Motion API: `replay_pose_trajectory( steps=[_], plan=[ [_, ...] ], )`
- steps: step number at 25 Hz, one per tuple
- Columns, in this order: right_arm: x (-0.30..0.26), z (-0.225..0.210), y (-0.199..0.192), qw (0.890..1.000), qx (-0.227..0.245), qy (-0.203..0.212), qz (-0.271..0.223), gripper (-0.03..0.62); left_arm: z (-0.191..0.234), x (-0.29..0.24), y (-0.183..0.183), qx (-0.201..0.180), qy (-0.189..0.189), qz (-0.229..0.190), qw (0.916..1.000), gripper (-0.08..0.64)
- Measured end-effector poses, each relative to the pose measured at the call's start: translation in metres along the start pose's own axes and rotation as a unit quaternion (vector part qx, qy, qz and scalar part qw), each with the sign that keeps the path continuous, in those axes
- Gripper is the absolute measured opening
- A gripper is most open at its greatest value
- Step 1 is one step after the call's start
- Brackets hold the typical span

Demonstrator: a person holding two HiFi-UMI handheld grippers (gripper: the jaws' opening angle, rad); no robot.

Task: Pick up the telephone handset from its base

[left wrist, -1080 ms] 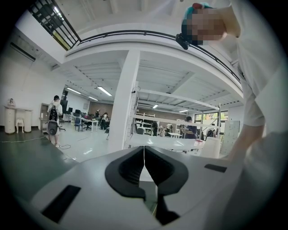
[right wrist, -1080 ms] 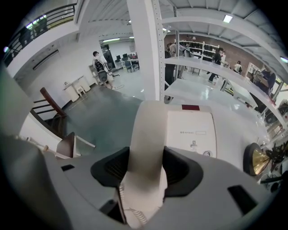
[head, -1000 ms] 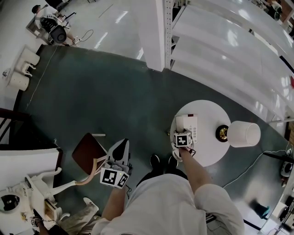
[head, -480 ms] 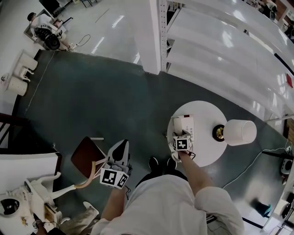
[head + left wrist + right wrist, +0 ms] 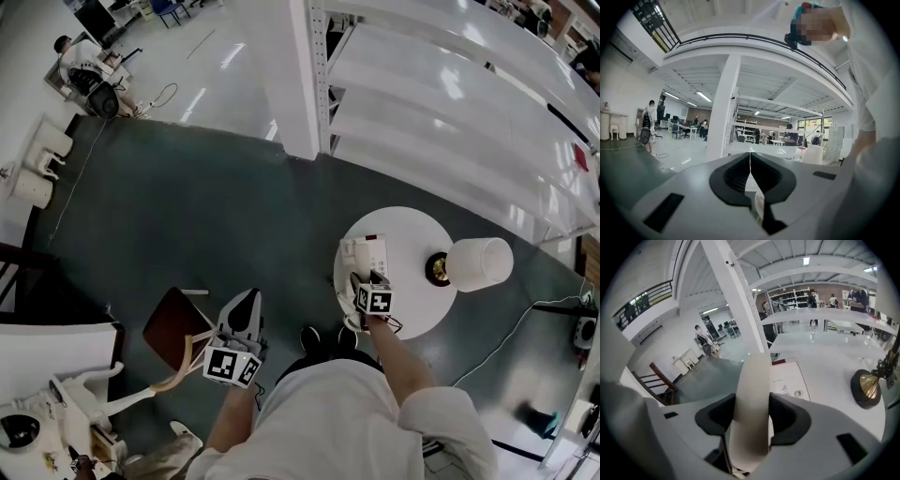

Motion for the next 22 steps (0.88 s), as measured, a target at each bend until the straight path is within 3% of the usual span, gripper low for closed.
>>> replay_pose_trajectory(
  steps=[11, 16, 22],
  plan=[
    [0.066, 0.005, 0.044, 0.99, -0.068, 0.066, -0.107, 0.224, -0.02, -0.001, 0.001, -0.008, -0.02, -0.01, 0.9997, 0.02],
    [0.115, 0.019, 0.08, 0.976, -0.085, 0.1, -0.175, 0.224, -0.031, -0.003, 0.004, -0.015, -0.036, -0.016, 0.9991, 0.02],
    [0.174, 0.037, 0.125, 0.951, -0.099, 0.144, -0.254, 0.222, -0.042, -0.009, 0.009, -0.023, -0.054, -0.028, 0.9979, 0.02]
  ],
)
Point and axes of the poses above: the fingertips, and each gripper's own axes: x backward along the fingers, z to its left, y out of its top, the point moved 1 cm from there along x, backward along the fingers, and after that the axes turned 1 degree about -x, right-handed, at the moved point
